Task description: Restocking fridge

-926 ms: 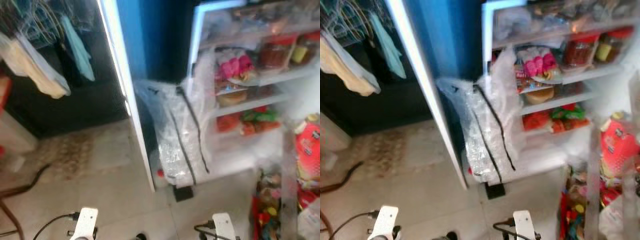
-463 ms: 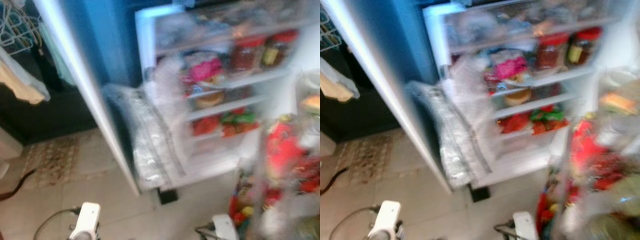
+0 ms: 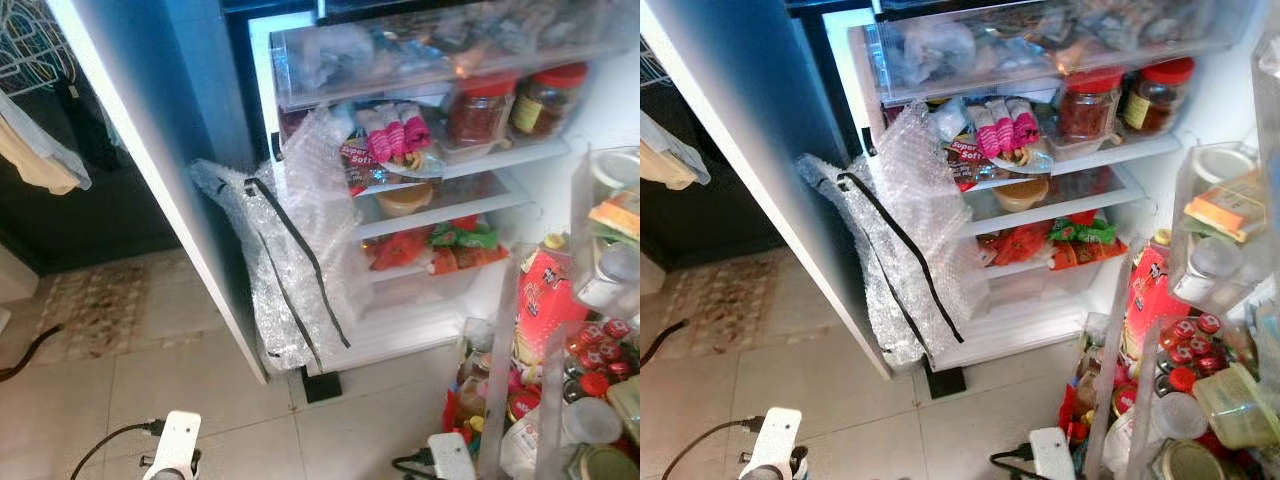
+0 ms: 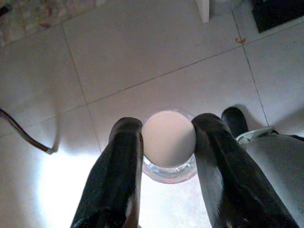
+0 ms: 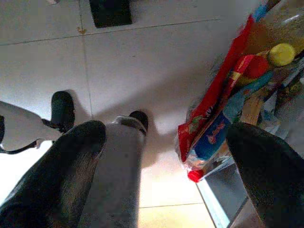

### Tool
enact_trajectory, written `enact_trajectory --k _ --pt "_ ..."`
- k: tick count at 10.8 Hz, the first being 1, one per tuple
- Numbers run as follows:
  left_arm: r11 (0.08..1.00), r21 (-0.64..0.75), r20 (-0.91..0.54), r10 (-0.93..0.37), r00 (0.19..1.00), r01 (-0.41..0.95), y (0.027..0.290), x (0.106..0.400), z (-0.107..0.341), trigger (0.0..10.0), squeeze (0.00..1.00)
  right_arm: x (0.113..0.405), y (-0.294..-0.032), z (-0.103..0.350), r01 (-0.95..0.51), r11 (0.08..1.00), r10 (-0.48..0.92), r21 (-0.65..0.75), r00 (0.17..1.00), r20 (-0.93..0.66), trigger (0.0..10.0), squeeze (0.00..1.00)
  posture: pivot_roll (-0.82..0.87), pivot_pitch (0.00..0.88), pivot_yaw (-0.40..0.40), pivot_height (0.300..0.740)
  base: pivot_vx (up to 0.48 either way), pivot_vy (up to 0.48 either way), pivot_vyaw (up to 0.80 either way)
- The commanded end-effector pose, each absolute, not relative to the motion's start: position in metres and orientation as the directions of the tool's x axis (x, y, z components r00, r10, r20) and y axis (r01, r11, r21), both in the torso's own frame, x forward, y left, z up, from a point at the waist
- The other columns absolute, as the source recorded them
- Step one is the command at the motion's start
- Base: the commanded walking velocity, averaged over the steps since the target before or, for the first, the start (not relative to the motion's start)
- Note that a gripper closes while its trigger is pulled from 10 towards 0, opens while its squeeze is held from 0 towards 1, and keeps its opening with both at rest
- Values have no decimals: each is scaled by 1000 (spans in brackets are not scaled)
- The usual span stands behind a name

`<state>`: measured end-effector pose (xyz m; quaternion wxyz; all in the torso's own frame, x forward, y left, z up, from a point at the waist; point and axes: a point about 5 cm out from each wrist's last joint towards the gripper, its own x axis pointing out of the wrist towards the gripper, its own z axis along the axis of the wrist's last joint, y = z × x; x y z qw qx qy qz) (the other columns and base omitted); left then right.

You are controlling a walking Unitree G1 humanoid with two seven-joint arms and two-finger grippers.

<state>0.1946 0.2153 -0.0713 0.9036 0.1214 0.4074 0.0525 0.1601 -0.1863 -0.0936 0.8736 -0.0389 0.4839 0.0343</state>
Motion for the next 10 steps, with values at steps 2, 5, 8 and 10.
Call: enact_trajectory --k 2,5,8,10 --pt "961 276 -740 214 638 -2 221 187 -74 10000 0 157 -184 -95 -99 995 30 -25 517 -855 10000 0 -56 127 46 740 0 0 0" --pt "961 276 -737 211 642 1 220 188 -74 10000 0 157 -184 -95 -103 994 35 -21 515 -857 10000 0 -57 131 43 740 0 -95 0" --pt "961 277 -743 213 635 2 221 186 -75 10000 0 157 -184 -95 -105 994 37 -20 514 -857 10000 0 -55 132 43 740 0 -292 0" --pt "960 279 -744 215 633 1 222 185 -75 10000 0 157 -184 -95 -106 994 38 -19 514 -857 10000 0 -55 133 44 740 0 -313 0"
